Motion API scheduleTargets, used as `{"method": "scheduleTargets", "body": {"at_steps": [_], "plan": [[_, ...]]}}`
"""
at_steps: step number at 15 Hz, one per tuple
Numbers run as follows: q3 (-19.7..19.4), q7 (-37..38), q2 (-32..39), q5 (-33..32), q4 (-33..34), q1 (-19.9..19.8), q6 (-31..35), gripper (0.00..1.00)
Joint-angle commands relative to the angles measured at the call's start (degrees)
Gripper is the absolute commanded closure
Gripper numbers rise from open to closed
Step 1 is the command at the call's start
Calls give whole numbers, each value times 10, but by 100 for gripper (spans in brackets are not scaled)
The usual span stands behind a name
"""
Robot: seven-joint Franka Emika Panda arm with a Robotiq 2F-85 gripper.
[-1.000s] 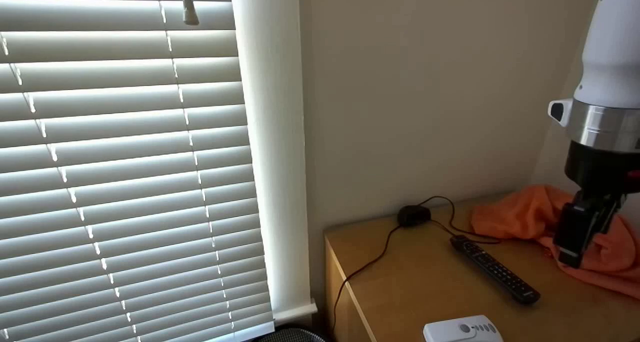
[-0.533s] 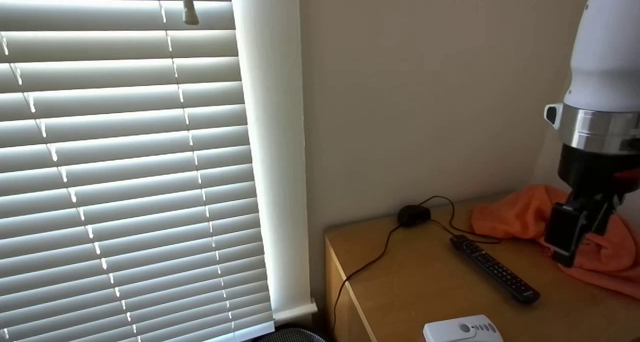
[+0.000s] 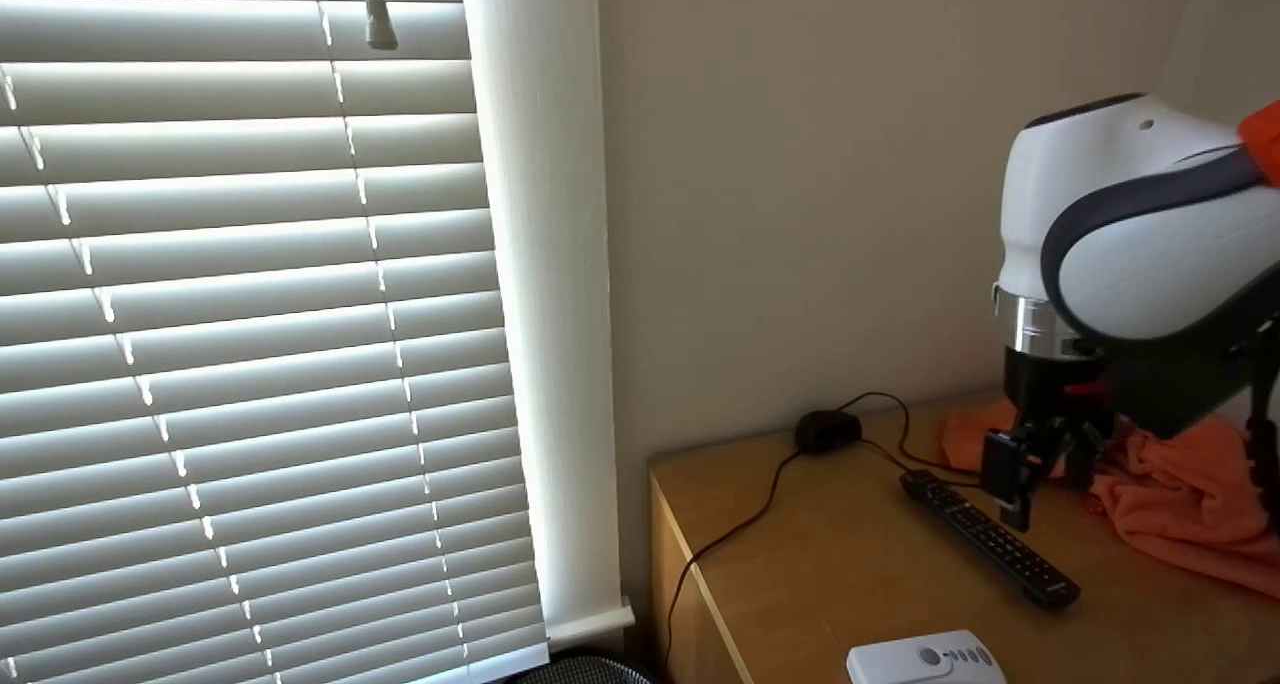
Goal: Turn the black remote to the right
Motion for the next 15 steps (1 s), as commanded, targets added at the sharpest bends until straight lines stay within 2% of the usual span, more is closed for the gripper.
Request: {"method": "scheduleTargets", "body": {"at_steps": [1, 2, 4, 5, 15], "plan": [[-16, 0, 91, 23, 59, -7, 61, 0], [-15, -17, 111, 54, 72, -14, 75, 0], [-17, 1, 149, 96, 101, -23, 90, 0], [-21, -3, 110, 64, 67, -10, 83, 0], [-17, -21, 210, 124, 149, -38, 110, 0]]}}
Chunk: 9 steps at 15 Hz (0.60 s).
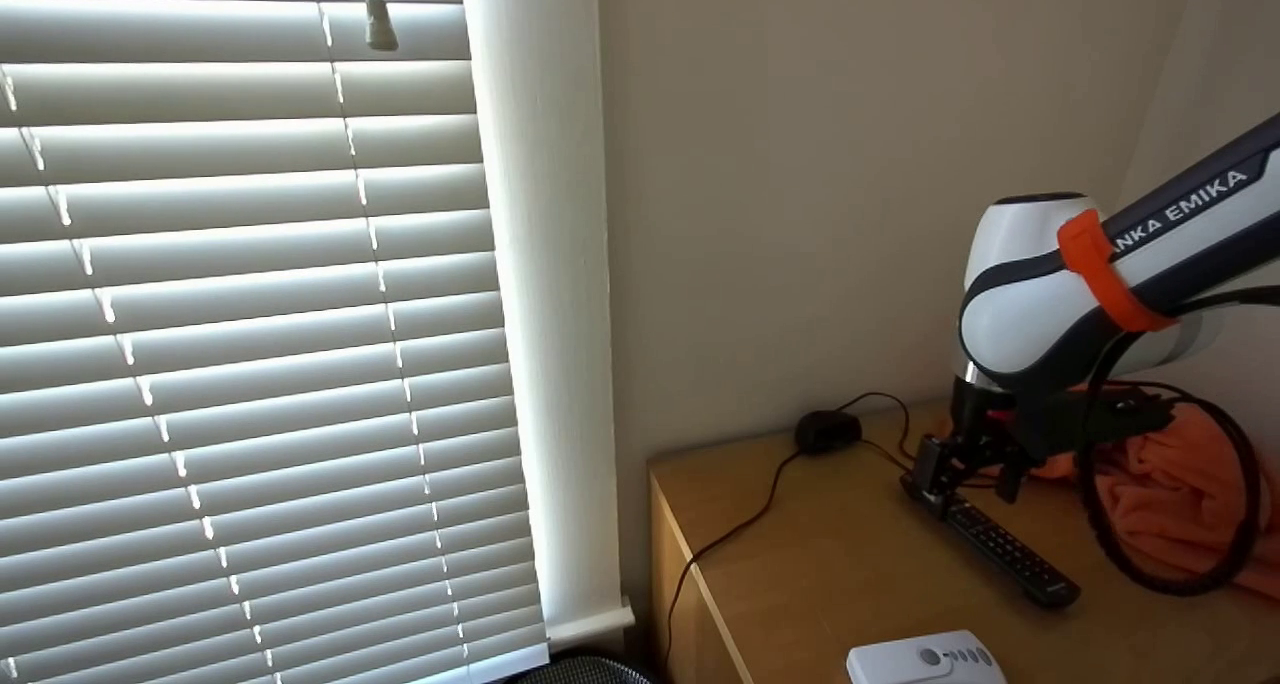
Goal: Turn the black remote to the right
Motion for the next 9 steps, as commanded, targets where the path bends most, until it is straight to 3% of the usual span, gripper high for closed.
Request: {"method": "scheduleTargets", "body": {"at_steps": [1, 9], "plan": [[1, -26, 46, 34, 36, -16, 24, 0], [5, -61, 106, 53, 82, -47, 64, 0]]}}
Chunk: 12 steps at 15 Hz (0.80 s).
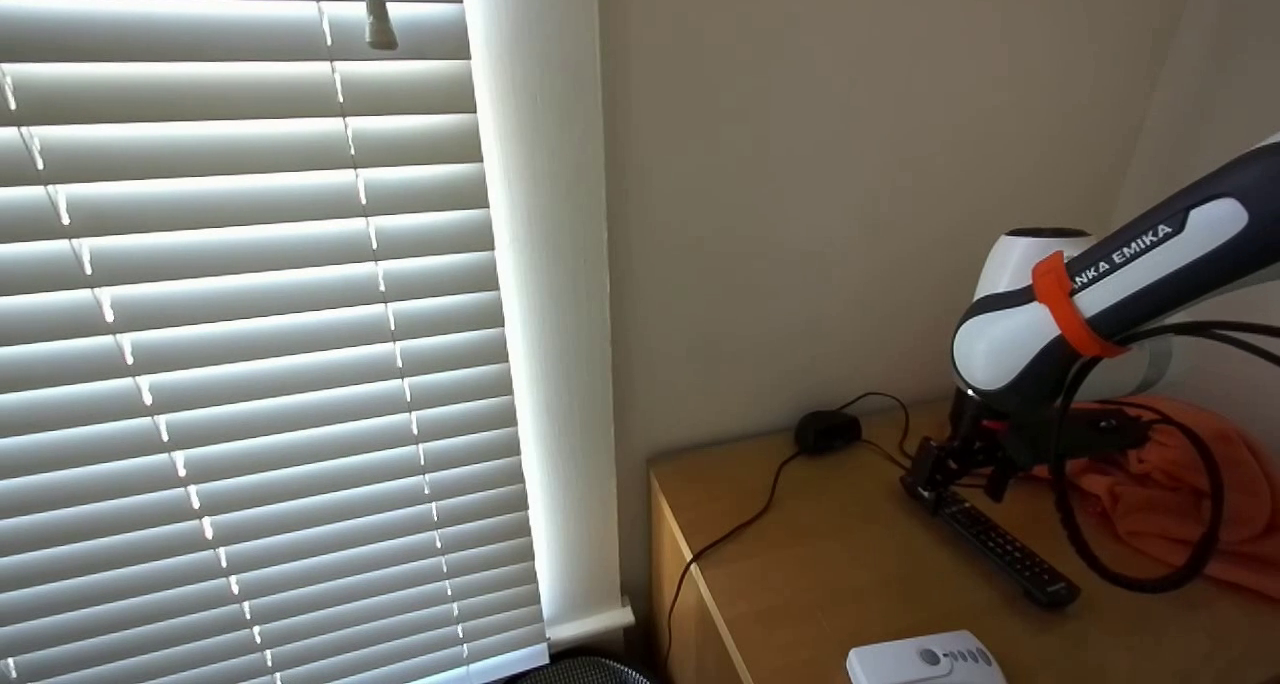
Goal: Turn the black remote to the right
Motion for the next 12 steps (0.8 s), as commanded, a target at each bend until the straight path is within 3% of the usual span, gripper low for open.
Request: {"method": "scheduleTargets", "body": {"at_steps": [1, 2, 3, 9, 12], "plan": [[6, -21, 30, 22, 26, -13, 7, 0], [8, -25, 33, 25, 29, -15, 4, 0], [7, -24, 37, 25, 32, -16, 5, 20], [4, -27, 49, 19, 42, -12, -4, 66], [-4, 7, 46, 25, 44, -5, -18, 68]]}}
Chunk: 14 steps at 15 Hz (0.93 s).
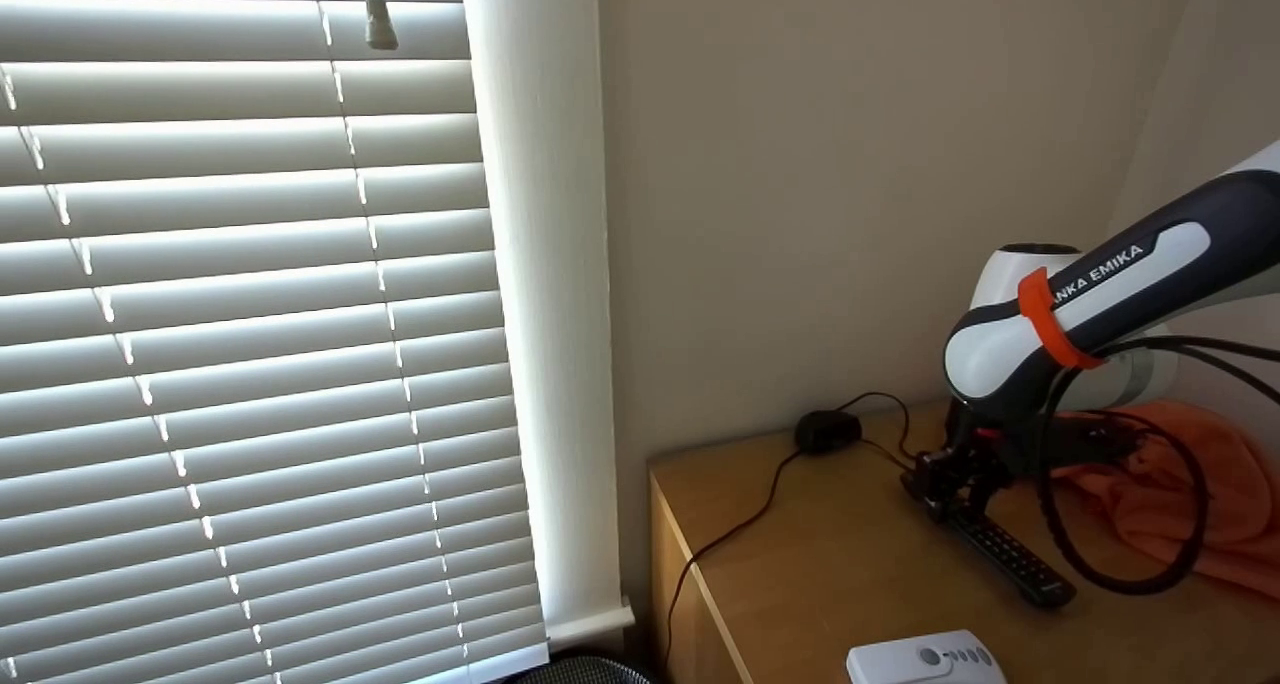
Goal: Turn the black remote to the right
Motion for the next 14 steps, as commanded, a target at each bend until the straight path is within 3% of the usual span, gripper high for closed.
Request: {"method": "scheduleTargets", "body": {"at_steps": [1, 14], "plan": [[-14, 52, 4, 17, 11, 11, -22, 68], [-98, 431, -3, 56, 22, 85, -54, 68]]}}
